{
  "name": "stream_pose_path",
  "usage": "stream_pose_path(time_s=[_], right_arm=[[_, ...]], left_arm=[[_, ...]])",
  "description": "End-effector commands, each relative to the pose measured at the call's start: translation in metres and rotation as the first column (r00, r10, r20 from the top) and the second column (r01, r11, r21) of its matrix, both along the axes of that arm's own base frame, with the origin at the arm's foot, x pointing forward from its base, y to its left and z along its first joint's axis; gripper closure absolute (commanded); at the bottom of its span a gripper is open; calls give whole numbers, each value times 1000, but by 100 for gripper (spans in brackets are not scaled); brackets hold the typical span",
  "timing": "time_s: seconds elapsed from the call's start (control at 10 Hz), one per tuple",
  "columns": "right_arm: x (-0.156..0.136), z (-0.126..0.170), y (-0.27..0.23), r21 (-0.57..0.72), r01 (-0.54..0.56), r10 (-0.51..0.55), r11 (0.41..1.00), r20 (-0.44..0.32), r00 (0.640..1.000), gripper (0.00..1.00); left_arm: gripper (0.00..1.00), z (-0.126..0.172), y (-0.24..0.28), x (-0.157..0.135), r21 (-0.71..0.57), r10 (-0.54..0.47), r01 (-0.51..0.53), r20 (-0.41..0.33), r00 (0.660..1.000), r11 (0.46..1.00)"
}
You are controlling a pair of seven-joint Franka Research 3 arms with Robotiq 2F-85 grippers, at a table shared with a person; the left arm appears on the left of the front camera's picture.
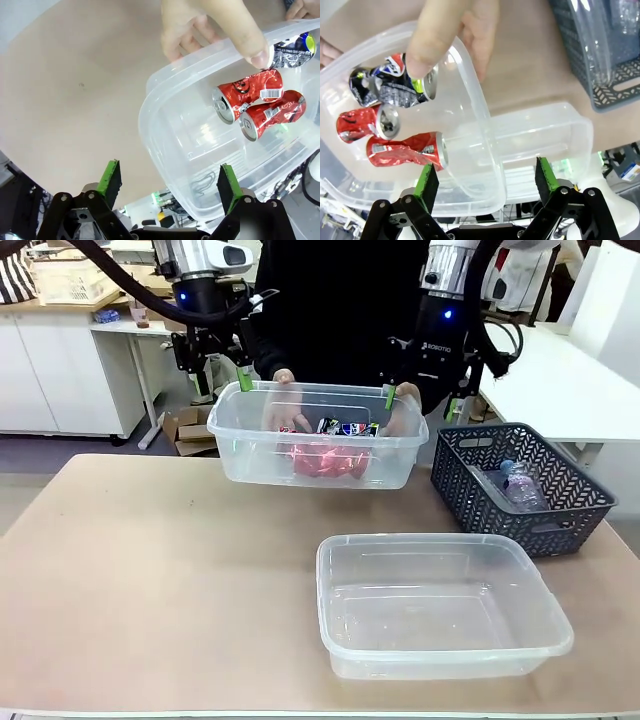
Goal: Sort the waste into each basket.
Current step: Pick up the Organizing box on the right side of the table and lift it.
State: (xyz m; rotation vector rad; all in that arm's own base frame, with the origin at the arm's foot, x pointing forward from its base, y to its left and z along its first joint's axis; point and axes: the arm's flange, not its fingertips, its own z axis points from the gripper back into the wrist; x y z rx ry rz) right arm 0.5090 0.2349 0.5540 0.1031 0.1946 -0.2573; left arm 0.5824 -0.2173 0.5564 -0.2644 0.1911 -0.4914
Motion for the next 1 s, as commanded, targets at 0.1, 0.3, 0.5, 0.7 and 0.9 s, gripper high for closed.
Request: stream_pose_path(time_s=[0.1, 0.3, 0.5, 0.7, 0.9], right_arm=[[0, 5, -2, 12, 6, -6, 1000, 9, 1000, 0], [0, 5, -2, 12, 6, -6, 1000, 9, 1000, 0], [1, 4, 0, 3, 0, 0, 1000, 8, 1000, 0], [-69, 64, -33, 138, -66, 41, 988, 180, 983, 0], [-180, 100, -89, 201, -84, 26, 976, 275, 961, 0]], left_arm=[[0, 3, 1, 1, 10, 1, -1, 6, 1000, 1000], [0, 3, 1, 1, 10, 1, -1, 6, 1000, 1000], [0, 0, 0, 0, 0, 0, 0, 1, 1000, 1000], [0, 42, 16, -57, -77, -112, 121, 112, 987, 990], [0, 53, 58, -148, -107, -159, 181, 186, 970, 978]])
